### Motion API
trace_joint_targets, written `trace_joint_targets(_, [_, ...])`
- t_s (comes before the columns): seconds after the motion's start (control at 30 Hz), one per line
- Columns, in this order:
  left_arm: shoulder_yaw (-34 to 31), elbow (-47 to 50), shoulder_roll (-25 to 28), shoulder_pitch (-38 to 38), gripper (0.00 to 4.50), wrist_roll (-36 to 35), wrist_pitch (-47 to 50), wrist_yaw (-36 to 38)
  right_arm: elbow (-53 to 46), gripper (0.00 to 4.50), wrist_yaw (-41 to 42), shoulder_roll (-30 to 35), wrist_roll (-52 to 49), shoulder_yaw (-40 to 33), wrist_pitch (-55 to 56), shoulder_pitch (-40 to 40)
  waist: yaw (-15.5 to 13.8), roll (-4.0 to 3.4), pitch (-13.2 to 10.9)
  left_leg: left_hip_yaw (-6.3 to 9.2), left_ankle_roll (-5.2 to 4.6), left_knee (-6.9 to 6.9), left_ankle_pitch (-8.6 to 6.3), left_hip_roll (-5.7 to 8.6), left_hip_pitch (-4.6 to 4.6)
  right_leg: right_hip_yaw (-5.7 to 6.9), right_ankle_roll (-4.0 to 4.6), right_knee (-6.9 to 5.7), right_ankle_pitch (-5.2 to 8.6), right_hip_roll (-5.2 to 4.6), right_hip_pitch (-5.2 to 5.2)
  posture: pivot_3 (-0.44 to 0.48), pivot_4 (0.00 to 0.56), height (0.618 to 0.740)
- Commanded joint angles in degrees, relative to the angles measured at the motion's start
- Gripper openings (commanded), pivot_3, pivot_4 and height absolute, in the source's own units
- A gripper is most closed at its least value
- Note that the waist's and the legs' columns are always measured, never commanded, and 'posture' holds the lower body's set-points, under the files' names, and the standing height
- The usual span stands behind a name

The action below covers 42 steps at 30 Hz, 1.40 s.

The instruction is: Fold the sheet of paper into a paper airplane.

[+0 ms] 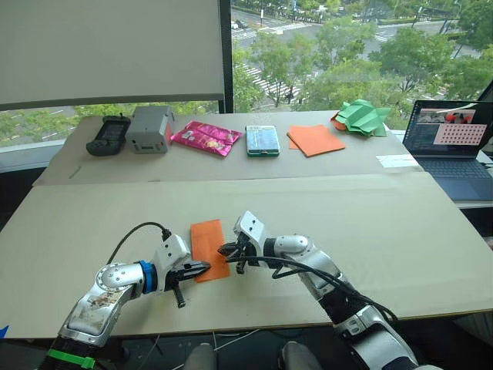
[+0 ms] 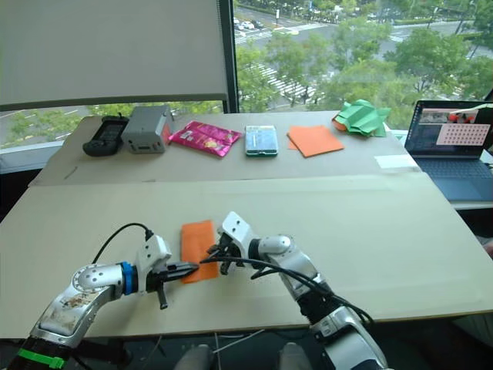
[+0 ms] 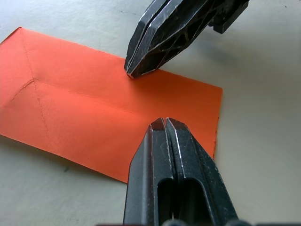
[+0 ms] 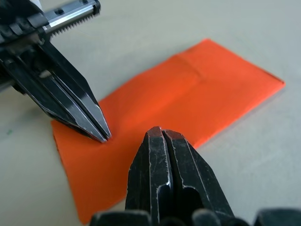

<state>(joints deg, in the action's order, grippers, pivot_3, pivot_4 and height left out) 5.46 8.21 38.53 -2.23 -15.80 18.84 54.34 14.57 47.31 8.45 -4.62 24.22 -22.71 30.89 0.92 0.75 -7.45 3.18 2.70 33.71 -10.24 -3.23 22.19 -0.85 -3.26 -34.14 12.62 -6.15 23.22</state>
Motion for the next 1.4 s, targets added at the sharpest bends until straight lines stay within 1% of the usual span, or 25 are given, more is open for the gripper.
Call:
trace_joint_targets(0.03, [0.9, 0.3, 0.9, 1.5, 0.03, 1.1, 0.8, 0.2, 4.2, 0.03, 1.3, -0.4, 0.8, 0.2, 3.4, 1.4, 0.0, -0.01, 0.0, 0.0, 0.0, -0.01, 0.0, 0.0, -0.04, 0.0, 0.0, 0.0, 0.0, 0.0, -0.03, 0.0, 0.15, 0.706])
trace_joint_targets(0.17, [0.3, 1.6, 1.3, 2.7, 0.03, 0.8, 1.3, -0.1, 12.9, 0.03, 1.8, -2.0, 1.3, -1.2, 7.5, 5.2, 0.3, -0.08, 0.1, 0.01, 0.0, -0.02, 0.0, 0.0, -0.12, 0.0, 0.0, -0.02, 0.0, 0.0, -0.05, 0.0, 0.15, 0.706])
trace_joint_targets(0.47, [-0.5, 3.7, 1.8, 4.8, 0.03, 0.7, 1.7, -0.7, 33.6, 0.03, 2.4, -5.5, 2.4, -5.1, 17.4, 17.1, 0.3, -0.12, 0.0, 0.01, -0.02, -0.02, 0.01, 0.0, -0.12, -0.01, 0.0, -0.09, 0.0, 0.01, -0.06, 0.0, 0.15, 0.706])
trace_joint_targets(0.57, [-0.7, 4.3, 2.0, 5.3, 0.03, 0.6, 1.8, -1.0, 39.1, 0.03, 2.1, -6.7, 3.0, -6.2, 20.1, 20.2, 0.5, -0.16, 0.0, 0.01, -0.21, -0.03, 0.13, 0.0, -0.12, -0.02, 0.0, -0.12, 0.0, 0.02, -0.05, 0.0, 0.15, 0.706])
trace_joint_targets(0.77, [-1.5, 5.6, 2.5, 6.5, 0.03, 0.6, 2.2, -1.6, 49.1, 0.03, -0.5, -10.0, 4.5, -9.1, 24.5, 26.4, 1.4, -0.18, 0.0, 0.02, -0.21, -0.09, 0.13, 0.0, -0.14, -0.02, 0.03, -0.21, 0.01, 0.02, -0.03, 0.0, 0.15, 0.706])
trace_joint_targets(1.13, [-2.1, 6.9, 3.0, 7.9, 0.03, 0.5, 2.6, -2.2, 56.1, 0.03, -4.0, -12.1, 6.5, -12.7, 28.0, 31.1, 1.7, -0.18, 0.0, 0.03, -0.44, -0.12, 0.27, 0.0, -0.12, -0.06, 0.12, -0.4, 0.07, 0.04, -0.04, 0.0, 0.15, 0.706])
trace_joint_targets(1.27, [-2.3, 7.1, 3.0, 8.0, 0.03, 0.4, 2.9, -2.4, 54.9, 0.03, 0.7, -12.7, 6.5, -12.6, 29.3, 29.8, 1.7, -0.19, 0.0, 0.04, -0.44, -0.13, 0.27, 0.0, -0.12, -0.06, 0.17, -0.42, 0.1, 0.05, -0.04, 0.0, 0.15, 0.706])
trace_joint_targets(1.4, [-2.5, 7.2, 3.2, 8.1, 0.03, 0.3, 2.9, -2.4, 52.0, 0.03, 5.4, -12.7, 7.4, -11.2, 29.9, 26.7, 1.7, -0.19, 0.0, 0.04, -0.44, -0.13, 0.27, 0.0, -0.13, -0.08, 0.19, -0.49, 0.11, 0.06, -0.05, 0.0, 0.15, 0.706])
